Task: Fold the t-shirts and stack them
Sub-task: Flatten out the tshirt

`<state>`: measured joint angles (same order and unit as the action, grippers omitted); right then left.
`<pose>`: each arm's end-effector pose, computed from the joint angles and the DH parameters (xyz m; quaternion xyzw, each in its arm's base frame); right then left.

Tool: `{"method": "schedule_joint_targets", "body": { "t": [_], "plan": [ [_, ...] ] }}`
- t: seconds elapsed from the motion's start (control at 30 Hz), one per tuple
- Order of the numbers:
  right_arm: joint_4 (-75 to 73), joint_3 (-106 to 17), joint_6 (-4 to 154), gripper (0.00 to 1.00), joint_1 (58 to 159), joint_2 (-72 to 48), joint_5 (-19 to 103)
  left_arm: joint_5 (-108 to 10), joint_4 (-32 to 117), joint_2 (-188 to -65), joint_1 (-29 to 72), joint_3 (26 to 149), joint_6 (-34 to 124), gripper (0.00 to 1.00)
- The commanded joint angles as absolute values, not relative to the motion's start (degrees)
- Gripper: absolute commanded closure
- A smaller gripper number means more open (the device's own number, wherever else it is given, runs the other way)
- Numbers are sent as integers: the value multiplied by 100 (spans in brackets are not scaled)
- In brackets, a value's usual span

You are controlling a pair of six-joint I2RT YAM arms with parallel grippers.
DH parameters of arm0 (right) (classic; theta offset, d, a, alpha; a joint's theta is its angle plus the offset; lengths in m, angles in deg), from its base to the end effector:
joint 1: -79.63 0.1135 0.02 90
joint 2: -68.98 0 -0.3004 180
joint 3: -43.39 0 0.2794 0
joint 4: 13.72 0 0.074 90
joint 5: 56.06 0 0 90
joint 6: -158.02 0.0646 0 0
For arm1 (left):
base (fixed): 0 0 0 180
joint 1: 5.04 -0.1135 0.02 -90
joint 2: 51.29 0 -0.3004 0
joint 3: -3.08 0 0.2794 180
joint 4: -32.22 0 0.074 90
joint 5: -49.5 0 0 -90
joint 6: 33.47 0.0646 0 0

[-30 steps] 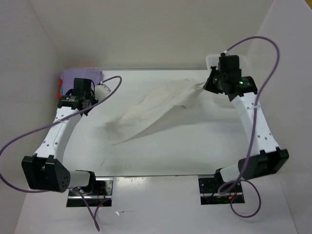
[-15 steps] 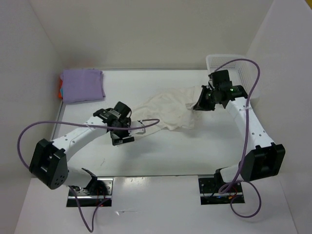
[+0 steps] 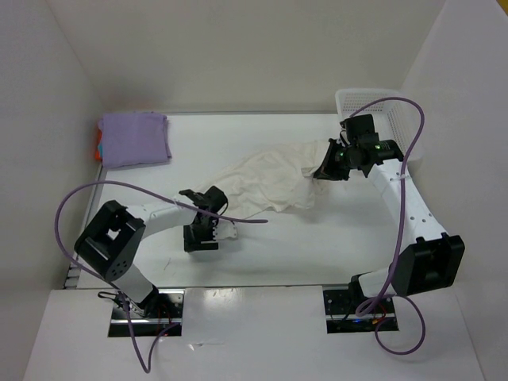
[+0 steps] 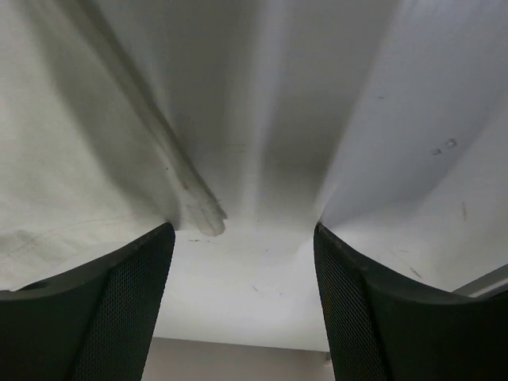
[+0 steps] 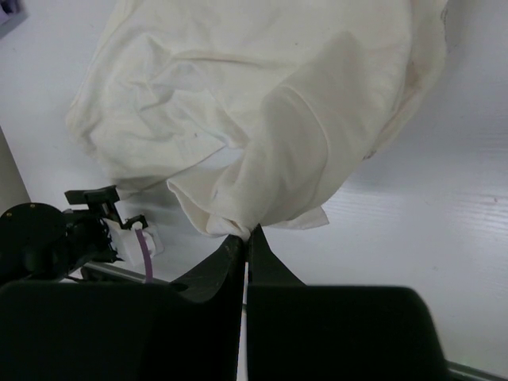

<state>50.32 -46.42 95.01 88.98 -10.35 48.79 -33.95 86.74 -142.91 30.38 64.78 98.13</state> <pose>0.3132 0.0684 0.3498 0.1045 0.9370 0.2133 0.2563 0.2357 -0.1586 0.1369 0.6187 0.7820 0.0596 0.0453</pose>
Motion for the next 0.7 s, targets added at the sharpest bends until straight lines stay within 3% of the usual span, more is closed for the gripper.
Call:
{"method": "schedule_joint_targets", "body": {
  "t": [0.0,0.2,0.3,0.4,0.57,0.67],
  "plan": [
    [4781,-4697,9492,100,8860,-968,4880,-3048,7538,-14718,2959,6382,9538,23],
    [4781,-4592,9439,100,8860,-916,4827,-2995,7186,-15166,2854,6495,9423,39],
    [4781,-4592,9439,100,8860,-916,4827,-2881,6985,-15237,2730,6549,9362,41],
    [4781,-4539,9439,100,8860,-916,4827,-3012,6984,-15175,2669,6706,9362,41],
    [4781,-4539,9439,100,8860,-916,4827,-3809,7448,-15052,2669,6935,9475,31],
    [4843,-4539,9439,100,8860,-916,4774,-4163,7853,-14754,2738,6883,9783,30]
  ]
}}
